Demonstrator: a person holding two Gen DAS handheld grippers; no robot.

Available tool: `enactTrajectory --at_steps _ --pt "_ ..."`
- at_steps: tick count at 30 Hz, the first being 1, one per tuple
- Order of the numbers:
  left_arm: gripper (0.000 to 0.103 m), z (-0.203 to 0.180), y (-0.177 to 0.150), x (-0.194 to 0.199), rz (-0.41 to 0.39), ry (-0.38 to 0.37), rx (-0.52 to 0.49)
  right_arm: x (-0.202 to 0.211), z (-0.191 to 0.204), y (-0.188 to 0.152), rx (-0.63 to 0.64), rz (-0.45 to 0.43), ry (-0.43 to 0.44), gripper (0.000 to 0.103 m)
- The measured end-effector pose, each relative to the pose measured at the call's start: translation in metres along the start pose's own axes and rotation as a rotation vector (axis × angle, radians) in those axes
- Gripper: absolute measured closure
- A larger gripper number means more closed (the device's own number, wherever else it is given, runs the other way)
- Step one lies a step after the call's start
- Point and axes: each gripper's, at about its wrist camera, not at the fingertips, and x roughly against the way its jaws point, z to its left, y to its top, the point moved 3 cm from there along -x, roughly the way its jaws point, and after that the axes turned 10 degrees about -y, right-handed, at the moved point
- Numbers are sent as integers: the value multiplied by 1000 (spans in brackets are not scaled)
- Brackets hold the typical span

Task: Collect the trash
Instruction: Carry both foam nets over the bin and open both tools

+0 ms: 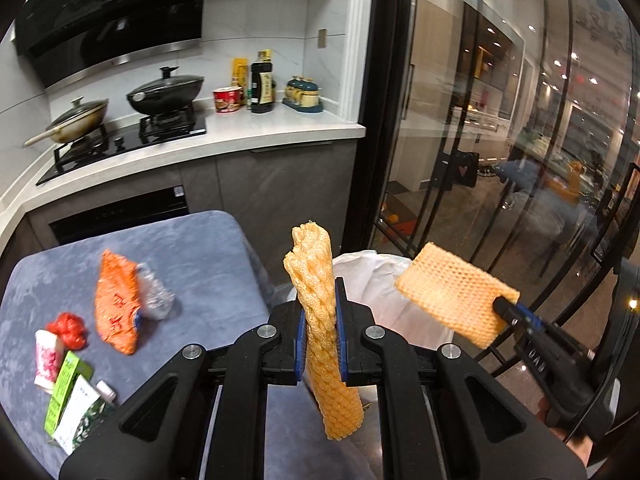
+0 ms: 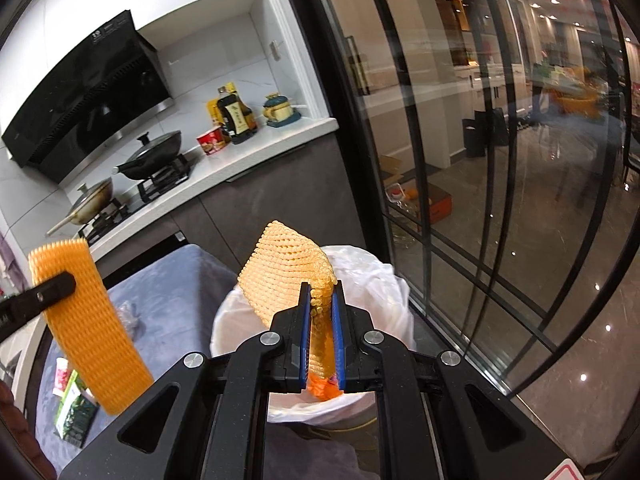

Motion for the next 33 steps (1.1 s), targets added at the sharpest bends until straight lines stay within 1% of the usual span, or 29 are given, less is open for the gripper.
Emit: enactTrajectory --at_steps 6,11,14,19,23,24,26,27,28,29,33 --pt "92 -18 6 -29 26 -37 -19 -15 -15 -4 -10 25 -23 93" --pt "92 -26 6 -56 55 -55 -19 -33 -17 -9 1 57 -40 93" --pt "91 -27 4 -73 78 -58 -17 -45 -16 -12 20 71 -55 93" --pt "90 -24 2 -96 100 -65 -9 -64 -12 -18 30 99 -54 93" --pt "90 -23 0 -108 107 -73 -3 -68 -6 -16 38 91 -53 90" --pt "85 -23 0 -110 110 -76 1 -69 -6 -15 40 89 -53 87" --pt "69 -21 0 -111 109 -80 11 -69 -5 -14 37 82 -47 79" --pt "53 -20 0 -110 105 -72 16 -68 -4 -13 35 78 -46 75" --pt "47 -19 0 -108 95 -65 15 -66 -4 -12 33 70 -47 72" --pt "47 -19 1 -106 83 -58 10 -65 -4 -13 33 65 -48 71" --pt "46 -16 3 -99 76 -52 4 -56 -1 -9 29 48 -37 66"
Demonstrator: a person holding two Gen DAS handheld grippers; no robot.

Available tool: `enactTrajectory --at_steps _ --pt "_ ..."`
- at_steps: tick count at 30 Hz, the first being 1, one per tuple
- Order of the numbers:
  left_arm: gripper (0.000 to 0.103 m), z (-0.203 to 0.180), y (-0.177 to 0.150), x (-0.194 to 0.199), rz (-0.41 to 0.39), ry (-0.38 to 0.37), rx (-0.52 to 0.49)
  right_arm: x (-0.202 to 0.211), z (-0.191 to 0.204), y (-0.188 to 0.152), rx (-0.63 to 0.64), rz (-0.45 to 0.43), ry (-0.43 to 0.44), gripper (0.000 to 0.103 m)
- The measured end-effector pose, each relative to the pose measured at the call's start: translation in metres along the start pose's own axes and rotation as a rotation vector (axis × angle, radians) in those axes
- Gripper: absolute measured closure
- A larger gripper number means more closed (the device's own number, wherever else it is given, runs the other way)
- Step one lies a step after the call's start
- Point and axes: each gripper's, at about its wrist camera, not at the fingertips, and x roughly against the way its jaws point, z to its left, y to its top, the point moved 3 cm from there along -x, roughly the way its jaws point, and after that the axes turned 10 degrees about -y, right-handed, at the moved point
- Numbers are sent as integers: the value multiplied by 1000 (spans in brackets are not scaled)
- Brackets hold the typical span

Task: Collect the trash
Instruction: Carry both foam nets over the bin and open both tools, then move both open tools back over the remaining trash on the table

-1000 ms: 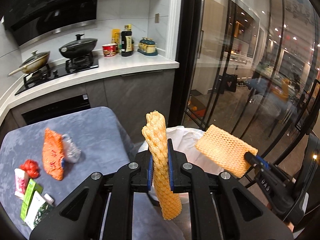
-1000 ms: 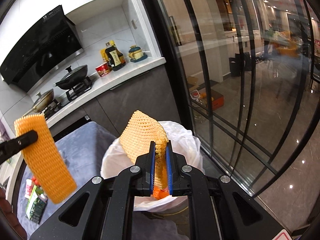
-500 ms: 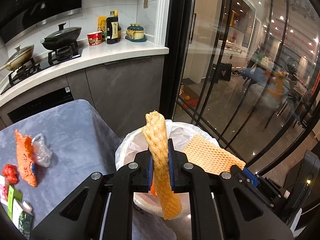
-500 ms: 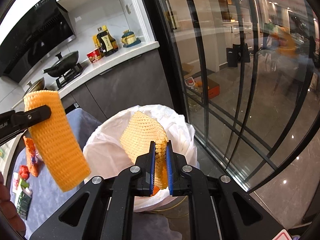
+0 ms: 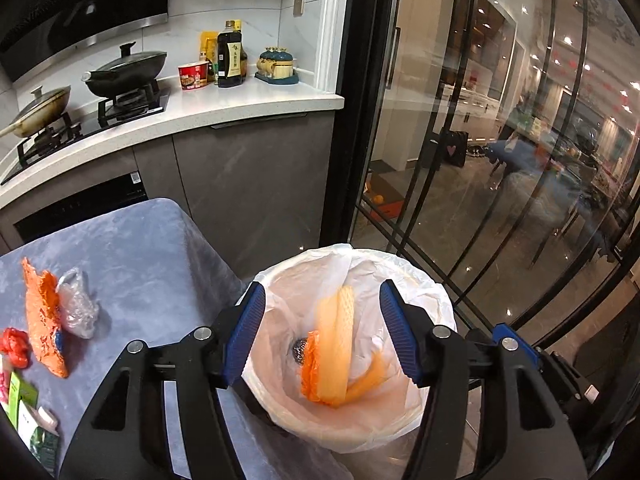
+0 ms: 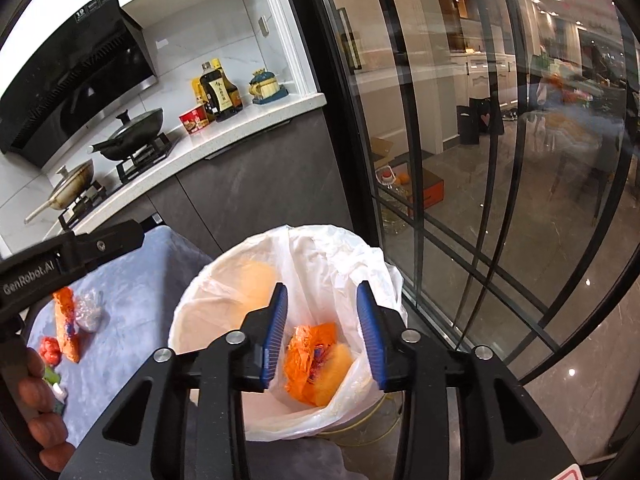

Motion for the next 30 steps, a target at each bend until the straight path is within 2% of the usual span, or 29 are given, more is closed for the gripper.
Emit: enactTrajectory --at_steps 8,12,21,30 --pt "45 16 -3 32 -34 33 25 28 16 6 18 -38 42 62" --pt "39 30 -11 53 -47 65 37 48 30 7 23 -61 80 60" --pt "39 82 -33 114 -77 144 119 84 80 -3 89 -87 151 60" --pt "34 141 -63 177 -102 247 195 108 141 -26 164 -77 228 57"
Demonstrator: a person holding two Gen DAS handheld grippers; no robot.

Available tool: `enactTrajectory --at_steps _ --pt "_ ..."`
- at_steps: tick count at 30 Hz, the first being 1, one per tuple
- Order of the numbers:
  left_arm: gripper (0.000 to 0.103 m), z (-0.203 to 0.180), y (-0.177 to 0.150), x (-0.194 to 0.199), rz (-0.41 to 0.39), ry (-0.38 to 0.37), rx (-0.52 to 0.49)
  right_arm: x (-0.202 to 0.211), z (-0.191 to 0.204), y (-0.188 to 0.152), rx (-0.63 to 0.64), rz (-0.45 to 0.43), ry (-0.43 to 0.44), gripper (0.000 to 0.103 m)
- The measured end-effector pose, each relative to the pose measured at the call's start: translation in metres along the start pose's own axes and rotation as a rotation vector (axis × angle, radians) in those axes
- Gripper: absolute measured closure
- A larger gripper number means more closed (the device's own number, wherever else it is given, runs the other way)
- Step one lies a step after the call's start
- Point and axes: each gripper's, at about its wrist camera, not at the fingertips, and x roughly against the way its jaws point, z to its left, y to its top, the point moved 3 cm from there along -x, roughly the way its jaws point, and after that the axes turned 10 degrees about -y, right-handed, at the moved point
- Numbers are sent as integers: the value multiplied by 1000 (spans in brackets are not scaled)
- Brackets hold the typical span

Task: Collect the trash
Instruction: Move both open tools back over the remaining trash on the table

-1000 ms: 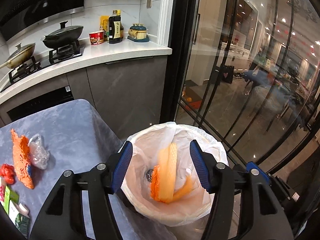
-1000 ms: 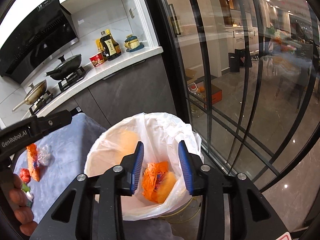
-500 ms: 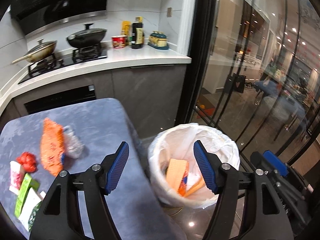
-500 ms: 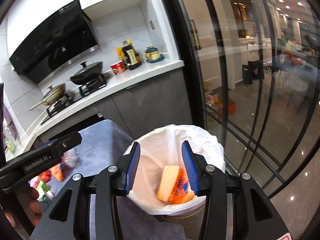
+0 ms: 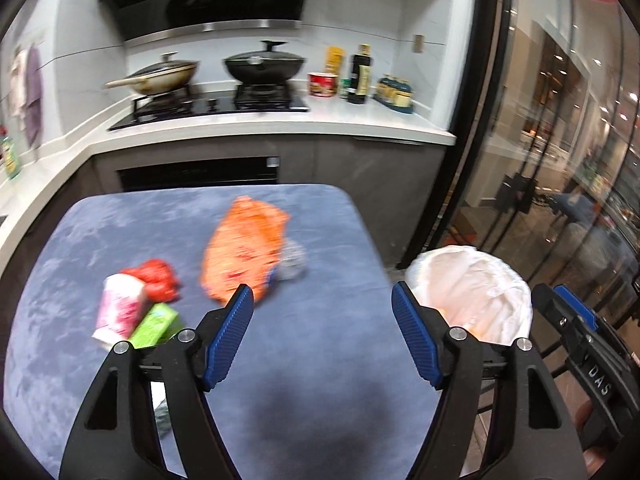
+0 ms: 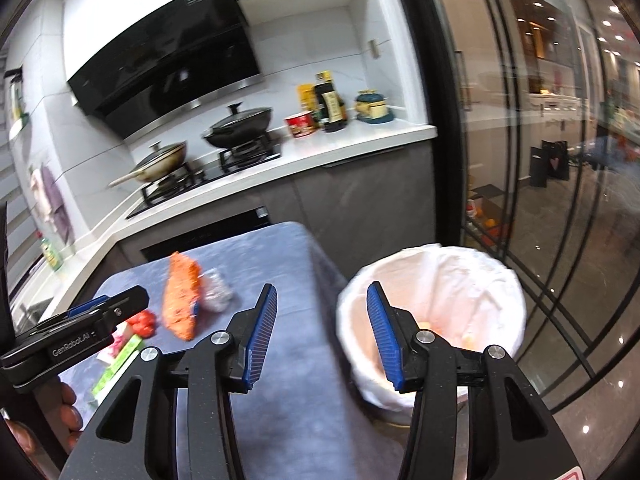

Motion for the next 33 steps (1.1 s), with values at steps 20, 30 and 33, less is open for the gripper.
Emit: enactTrajectory --at_steps 20,30,33 --pt "24 152 -73 65 47 188 135 -7 138 -58 127 114 133 56" --pt "24 181 -76 59 52 186 188 -50 167 -62 159 155 124 56" --pt "24 185 -71 50 54 184 193 -70 173 -57 152 165 122 56"
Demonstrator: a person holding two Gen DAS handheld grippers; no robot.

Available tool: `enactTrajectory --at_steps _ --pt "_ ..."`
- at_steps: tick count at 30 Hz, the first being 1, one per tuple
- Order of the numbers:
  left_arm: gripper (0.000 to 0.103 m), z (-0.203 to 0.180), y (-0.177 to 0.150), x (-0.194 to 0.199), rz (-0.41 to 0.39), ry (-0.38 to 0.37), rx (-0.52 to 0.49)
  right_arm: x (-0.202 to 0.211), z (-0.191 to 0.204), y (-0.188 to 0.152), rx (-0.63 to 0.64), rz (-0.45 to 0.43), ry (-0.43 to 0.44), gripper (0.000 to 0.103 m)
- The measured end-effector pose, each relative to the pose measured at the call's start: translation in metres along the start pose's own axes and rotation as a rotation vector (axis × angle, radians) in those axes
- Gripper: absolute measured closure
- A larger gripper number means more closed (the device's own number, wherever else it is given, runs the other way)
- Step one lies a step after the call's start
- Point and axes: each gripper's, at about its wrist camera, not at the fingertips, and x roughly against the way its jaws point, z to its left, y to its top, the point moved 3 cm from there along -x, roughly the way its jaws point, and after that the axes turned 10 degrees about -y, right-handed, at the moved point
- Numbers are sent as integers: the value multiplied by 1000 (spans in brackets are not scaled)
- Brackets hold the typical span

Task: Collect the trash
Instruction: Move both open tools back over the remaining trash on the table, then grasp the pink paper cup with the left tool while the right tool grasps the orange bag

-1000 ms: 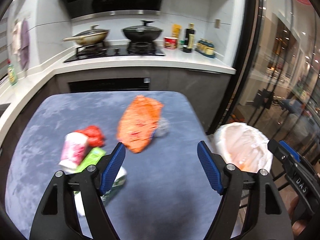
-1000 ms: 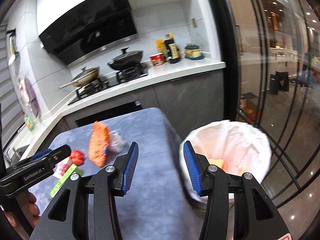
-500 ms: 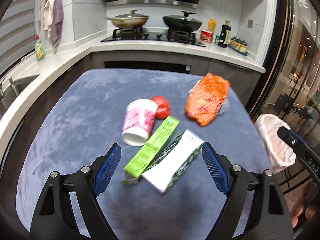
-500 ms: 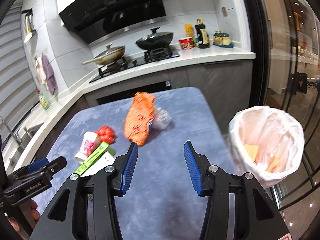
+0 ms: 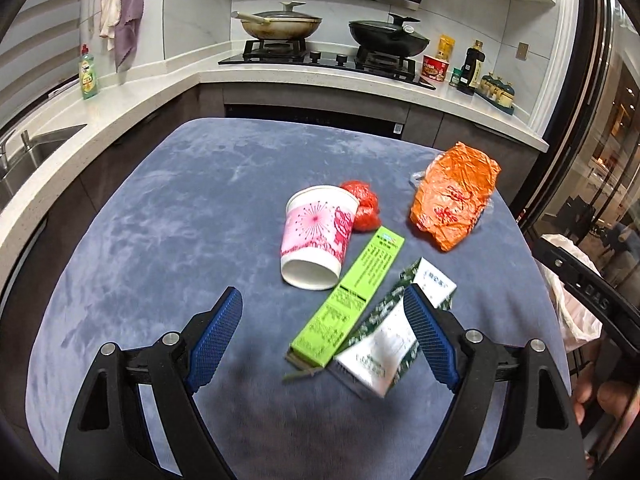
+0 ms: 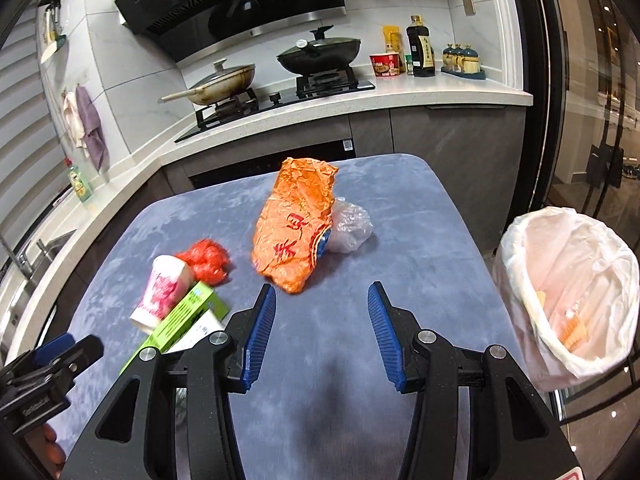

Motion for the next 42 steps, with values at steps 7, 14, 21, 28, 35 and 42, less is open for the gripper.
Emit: enactTrajectory --at_steps 7,14,21,28,35,42 --pt "24 10 14 -29 18 7 17 -48 6 14 -15 35 0 56" --pt "19 26 24 -66 53 19 36 -89 14 16 -19 79 12 56" --pt "17 38 31 -100 101 9 72 -115 23 17 -19 98 37 56" --pt "32 40 31 -117 132 -24 101 -122 34 18 2 100 67 76" --pt "40 34 32 -106 109 -20 83 -101 36 22 12 73 104 92" --pt "41 16 46 -69 34 -26 52 -54 27 35 8 1 134 95"
